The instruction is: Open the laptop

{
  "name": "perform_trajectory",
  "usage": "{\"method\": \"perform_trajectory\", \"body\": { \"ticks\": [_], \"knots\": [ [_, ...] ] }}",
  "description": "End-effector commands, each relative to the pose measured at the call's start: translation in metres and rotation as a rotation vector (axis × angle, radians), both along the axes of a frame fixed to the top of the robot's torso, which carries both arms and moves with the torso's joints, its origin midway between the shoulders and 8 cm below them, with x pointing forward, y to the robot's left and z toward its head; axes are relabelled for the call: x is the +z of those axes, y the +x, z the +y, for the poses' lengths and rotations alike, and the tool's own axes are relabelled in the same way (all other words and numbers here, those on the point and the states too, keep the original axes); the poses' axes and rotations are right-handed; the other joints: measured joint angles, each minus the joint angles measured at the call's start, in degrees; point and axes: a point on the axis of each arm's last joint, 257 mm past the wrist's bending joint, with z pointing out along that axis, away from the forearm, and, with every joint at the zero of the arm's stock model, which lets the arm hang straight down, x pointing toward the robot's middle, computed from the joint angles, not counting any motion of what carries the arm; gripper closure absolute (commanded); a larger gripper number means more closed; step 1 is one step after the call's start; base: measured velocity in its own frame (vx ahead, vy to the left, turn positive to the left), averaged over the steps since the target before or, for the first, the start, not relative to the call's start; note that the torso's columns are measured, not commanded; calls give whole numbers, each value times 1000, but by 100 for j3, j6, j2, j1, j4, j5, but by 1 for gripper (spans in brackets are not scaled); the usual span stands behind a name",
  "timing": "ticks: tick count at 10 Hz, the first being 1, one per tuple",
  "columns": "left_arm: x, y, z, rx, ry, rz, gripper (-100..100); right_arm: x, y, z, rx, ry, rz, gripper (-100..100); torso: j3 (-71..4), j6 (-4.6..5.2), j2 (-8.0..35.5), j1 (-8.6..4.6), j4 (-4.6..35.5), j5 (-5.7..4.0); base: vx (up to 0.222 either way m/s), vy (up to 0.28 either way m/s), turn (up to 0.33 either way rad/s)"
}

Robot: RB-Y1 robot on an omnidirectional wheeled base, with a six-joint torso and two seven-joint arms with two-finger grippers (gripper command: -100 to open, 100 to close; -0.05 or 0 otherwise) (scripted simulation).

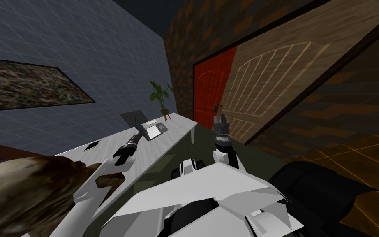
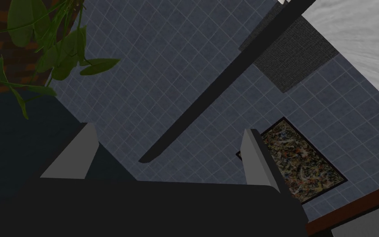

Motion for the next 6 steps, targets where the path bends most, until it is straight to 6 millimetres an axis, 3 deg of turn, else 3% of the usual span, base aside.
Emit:
{"method": "perform_trajectory", "body": {
  "ticks": [1, 3, 4, 6],
  "knots": [
    [0, 3, 23, 47, 29, 22, -100, 0, 0, 0, 0, 0, 0, 0, -1, 2, -2, -1, -1, 0, -16, 24, -118],
    [0, 2, 18, 39, 23, 19, -100, 0, 0, 0, 0, 0, 0, 0, -1, 0, -2, -4, -1, -1, -4, 6, -12],
    [0, 2, 18, 39, 23, 18, 100, 0, 0, 0, 0, 0, 0, 0, -1, 1, -2, -4, -1, -1, 0, 0, 0],
    [-1, -6, 31, 55, 83, 66, 100, 0, 0, 0, 0, 0, 0, 0, -3, 3, -6, -8, -1, -2, 38, -47, -64]
  ]
}}
